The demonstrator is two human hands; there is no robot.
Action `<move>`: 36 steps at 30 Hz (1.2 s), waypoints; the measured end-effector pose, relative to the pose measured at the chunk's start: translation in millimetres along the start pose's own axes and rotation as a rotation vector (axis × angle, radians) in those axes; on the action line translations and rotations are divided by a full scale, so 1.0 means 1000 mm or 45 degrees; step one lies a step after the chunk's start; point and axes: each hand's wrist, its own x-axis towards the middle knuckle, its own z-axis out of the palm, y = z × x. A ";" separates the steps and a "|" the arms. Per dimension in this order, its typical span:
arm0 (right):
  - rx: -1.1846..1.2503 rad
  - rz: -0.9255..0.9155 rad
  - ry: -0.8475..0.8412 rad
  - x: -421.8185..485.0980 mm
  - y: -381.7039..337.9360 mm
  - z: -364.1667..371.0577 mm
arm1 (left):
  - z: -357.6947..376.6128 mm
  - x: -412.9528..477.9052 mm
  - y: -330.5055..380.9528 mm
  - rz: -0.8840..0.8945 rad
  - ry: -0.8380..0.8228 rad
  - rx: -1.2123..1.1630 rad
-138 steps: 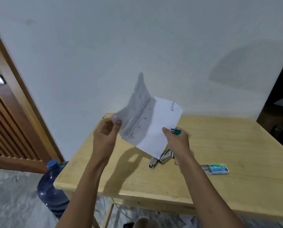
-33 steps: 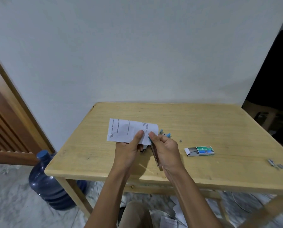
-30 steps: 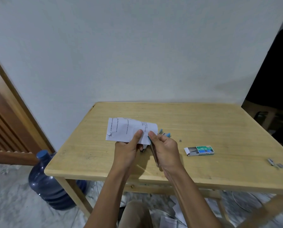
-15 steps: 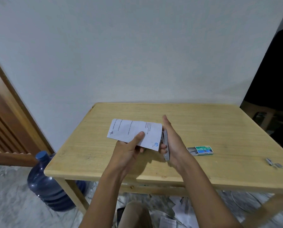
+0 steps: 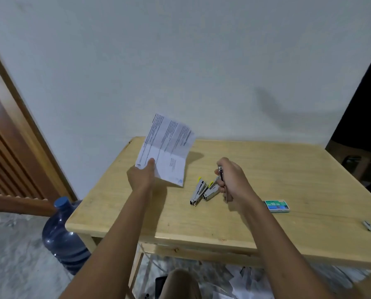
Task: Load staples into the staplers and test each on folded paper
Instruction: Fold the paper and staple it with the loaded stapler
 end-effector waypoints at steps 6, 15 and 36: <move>-0.093 0.147 -0.019 0.002 0.015 -0.016 | 0.004 0.025 -0.015 0.329 0.351 0.854; -0.625 -0.217 0.193 0.020 0.017 -0.049 | 0.009 0.022 -0.028 0.651 -0.296 1.373; -1.320 -0.027 0.312 0.163 -0.002 -0.017 | 0.017 0.039 -0.027 0.645 -0.291 1.303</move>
